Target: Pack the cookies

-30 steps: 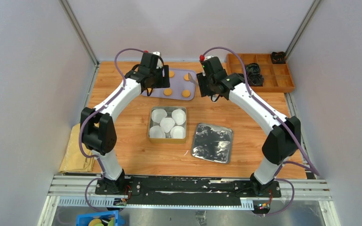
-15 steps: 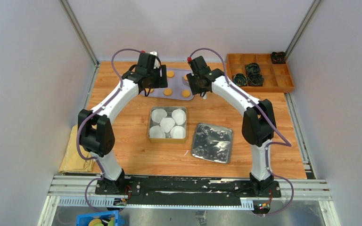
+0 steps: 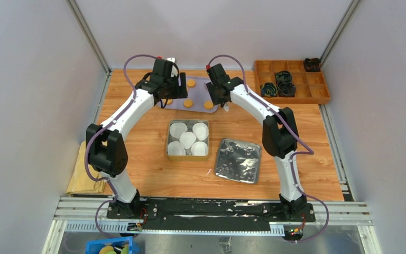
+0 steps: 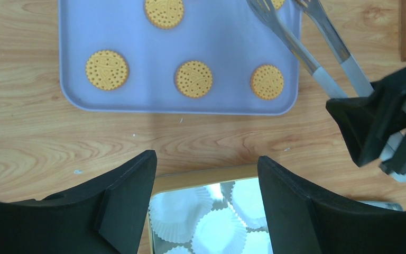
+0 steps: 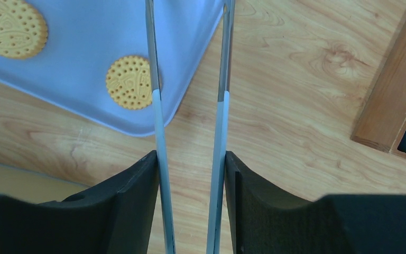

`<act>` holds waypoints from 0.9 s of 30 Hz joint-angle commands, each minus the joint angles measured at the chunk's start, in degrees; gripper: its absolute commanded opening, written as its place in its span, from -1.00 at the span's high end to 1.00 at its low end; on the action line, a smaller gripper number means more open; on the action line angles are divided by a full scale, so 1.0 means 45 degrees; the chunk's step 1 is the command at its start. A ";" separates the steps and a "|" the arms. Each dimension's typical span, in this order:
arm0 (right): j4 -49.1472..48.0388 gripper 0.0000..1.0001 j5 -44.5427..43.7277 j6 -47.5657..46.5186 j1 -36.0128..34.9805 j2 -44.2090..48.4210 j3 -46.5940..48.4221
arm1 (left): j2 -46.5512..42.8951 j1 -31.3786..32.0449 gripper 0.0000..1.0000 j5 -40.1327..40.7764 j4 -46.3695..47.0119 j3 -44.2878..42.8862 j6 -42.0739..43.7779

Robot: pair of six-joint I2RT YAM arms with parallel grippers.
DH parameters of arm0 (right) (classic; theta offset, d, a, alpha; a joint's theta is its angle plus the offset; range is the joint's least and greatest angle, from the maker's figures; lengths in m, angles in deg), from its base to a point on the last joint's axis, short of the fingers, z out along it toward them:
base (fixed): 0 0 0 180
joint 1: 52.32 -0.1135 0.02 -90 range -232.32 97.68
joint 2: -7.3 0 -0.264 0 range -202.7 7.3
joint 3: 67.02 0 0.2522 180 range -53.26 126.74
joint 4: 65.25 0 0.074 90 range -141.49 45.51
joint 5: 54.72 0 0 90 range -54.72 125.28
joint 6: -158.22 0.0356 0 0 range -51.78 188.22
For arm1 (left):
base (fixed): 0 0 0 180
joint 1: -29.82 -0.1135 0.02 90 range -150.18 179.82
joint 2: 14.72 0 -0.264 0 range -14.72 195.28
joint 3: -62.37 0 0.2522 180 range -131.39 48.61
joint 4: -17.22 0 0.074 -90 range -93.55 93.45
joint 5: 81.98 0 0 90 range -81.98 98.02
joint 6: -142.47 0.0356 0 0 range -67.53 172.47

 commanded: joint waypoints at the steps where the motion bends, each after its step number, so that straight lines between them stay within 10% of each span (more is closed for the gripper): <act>1: 0.0208 -0.02 -0.0619 -0.0299 -0.0118 -0.0482 0.0727 | -0.0554 -0.0125 -0.51 -0.0254 0.0165 0.0251 0.0067; 6: 0.0187 0.12 -0.0370 -0.0152 -0.0101 -0.0553 0.0613 | -0.0575 -0.0145 -0.52 -0.0247 0.0169 0.0289 0.0081; 11: 0.0054 0.76 0.0063 -0.0081 -0.0135 0.0031 0.0342 | -0.0593 -0.0146 -0.51 -0.0278 0.0142 0.0270 0.0077; 27: -0.0340 0.82 -0.0009 0.0358 -0.2657 0.7434 -0.5686 | -0.1049 -0.0146 -0.50 -0.0038 0.1100 0.1826 -0.0521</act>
